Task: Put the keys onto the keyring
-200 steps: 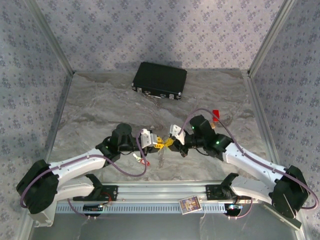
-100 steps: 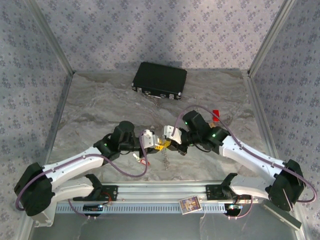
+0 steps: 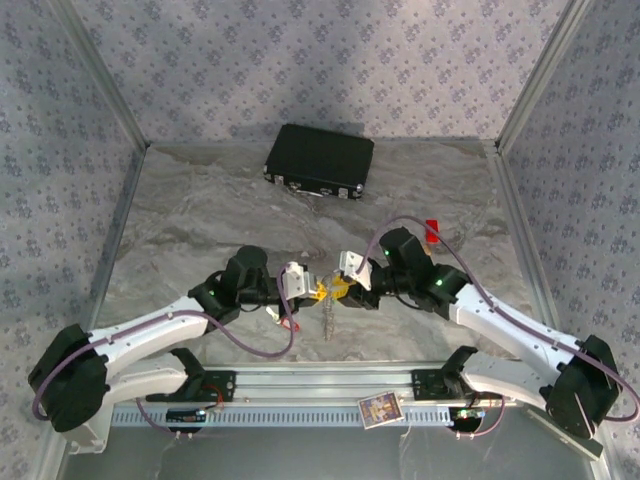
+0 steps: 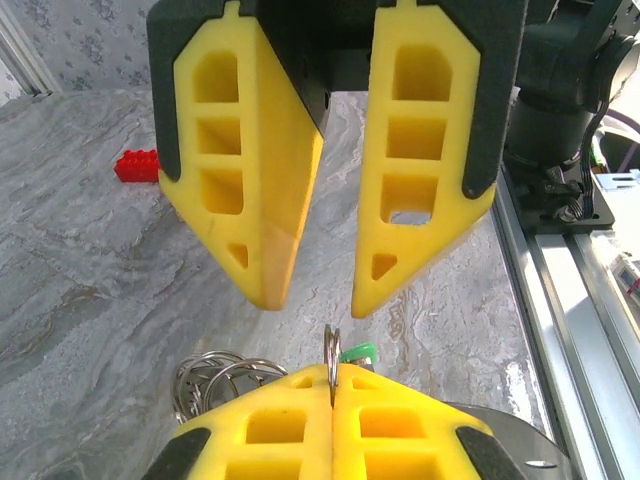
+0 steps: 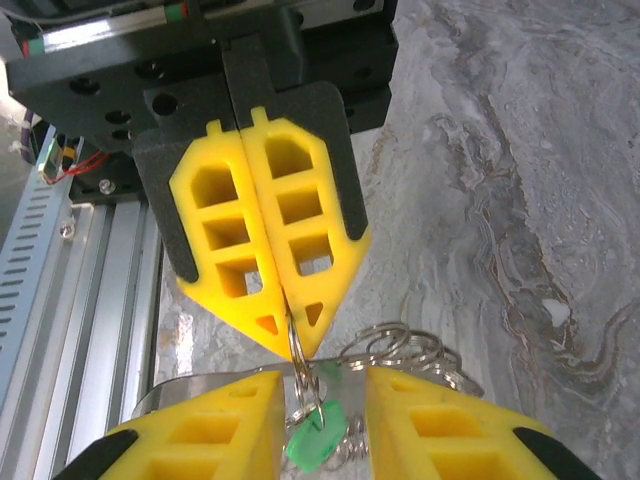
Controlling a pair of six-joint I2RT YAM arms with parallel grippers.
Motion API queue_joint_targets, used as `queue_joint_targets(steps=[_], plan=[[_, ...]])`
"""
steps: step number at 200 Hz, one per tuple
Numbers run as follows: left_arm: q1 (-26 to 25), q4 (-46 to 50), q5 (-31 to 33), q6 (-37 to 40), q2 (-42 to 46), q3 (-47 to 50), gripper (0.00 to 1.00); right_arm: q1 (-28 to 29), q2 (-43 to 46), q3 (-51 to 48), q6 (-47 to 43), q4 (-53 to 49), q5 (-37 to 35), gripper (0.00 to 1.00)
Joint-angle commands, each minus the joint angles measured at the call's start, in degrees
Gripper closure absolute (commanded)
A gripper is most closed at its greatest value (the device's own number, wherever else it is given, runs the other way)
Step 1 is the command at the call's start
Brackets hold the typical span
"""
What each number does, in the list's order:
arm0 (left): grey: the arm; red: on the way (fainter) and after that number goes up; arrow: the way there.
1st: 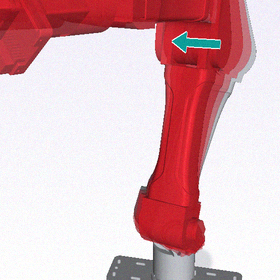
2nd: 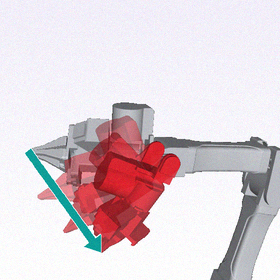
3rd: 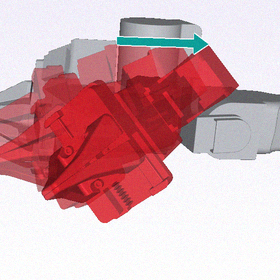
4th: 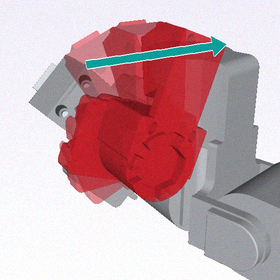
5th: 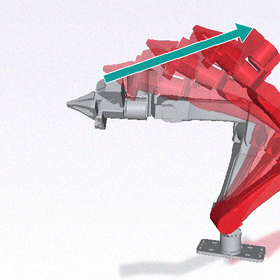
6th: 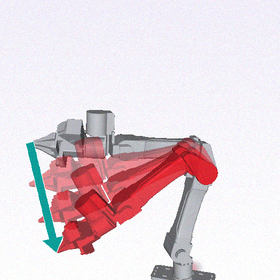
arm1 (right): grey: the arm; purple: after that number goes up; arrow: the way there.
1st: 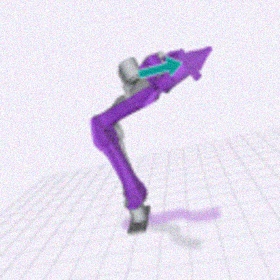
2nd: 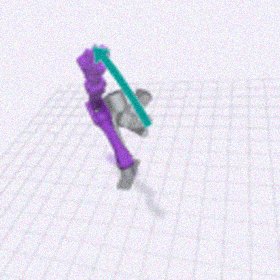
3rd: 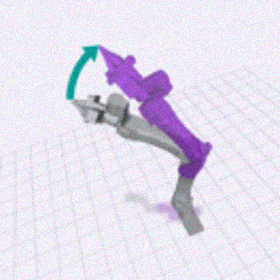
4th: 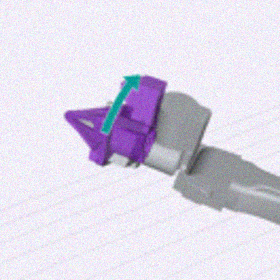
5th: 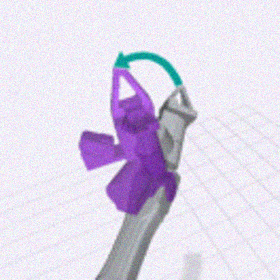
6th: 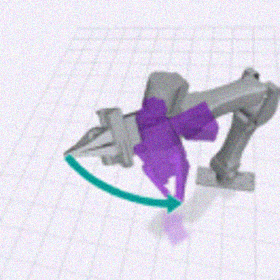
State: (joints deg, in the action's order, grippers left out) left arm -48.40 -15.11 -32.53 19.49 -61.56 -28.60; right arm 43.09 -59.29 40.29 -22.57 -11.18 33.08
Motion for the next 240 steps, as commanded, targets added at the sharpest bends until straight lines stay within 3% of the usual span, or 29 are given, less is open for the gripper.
queue_joint_targets(steps=[1, 60, 107, 143, 163, 174, 202, 240], plan=[[-0.3, -6.1, -2.5, -2.0, 1.0, 0.5, 1.00, -0.2, 0.0, -1.2, 3.6, 4.9, 2.2, 0.73], [-0.3, -8.1, -2.5, -2.7, 0.9, 1.1, 1.00, 0.0, -1.4, -1.4, 4.1, 5.5, 2.5, 0.86], [-0.4, -8.8, -2.3, -3.2, 1.4, 1.6, 1.00, -0.1, -1.4, -1.0, 3.4, 4.2, 2.3, 0.80], [-0.3, -9.6, -1.9, -3.6, 1.3, 1.4, 0.99, -0.1, -2.2, -0.2, 3.3, 4.2, 2.6, 0.97], [-0.3, -7.2, -0.7, -2.6, 1.7, 0.8, 0.84, -0.1, -2.2, 1.8, 1.5, 1.1, 2.2, 1.00], [-0.3, -4.2, 0.3, -1.4, 1.9, 0.1, 0.80, -0.1, -2.3, 3.3, -0.1, -1.4, 1.6, 1.00], [-0.3, 4.8, 1.6, 2.3, 1.3, -2.9, 0.80, 0.4, -3.1, 7.9, -4.8, -9.2, -0.2, 1.00], [-0.4, 6.7, 1.0, 3.6, 1.1, -4.3, 0.83, 2.7, -5.9, 13.5, -9.6, -17.2, -3.4, 1.00]])
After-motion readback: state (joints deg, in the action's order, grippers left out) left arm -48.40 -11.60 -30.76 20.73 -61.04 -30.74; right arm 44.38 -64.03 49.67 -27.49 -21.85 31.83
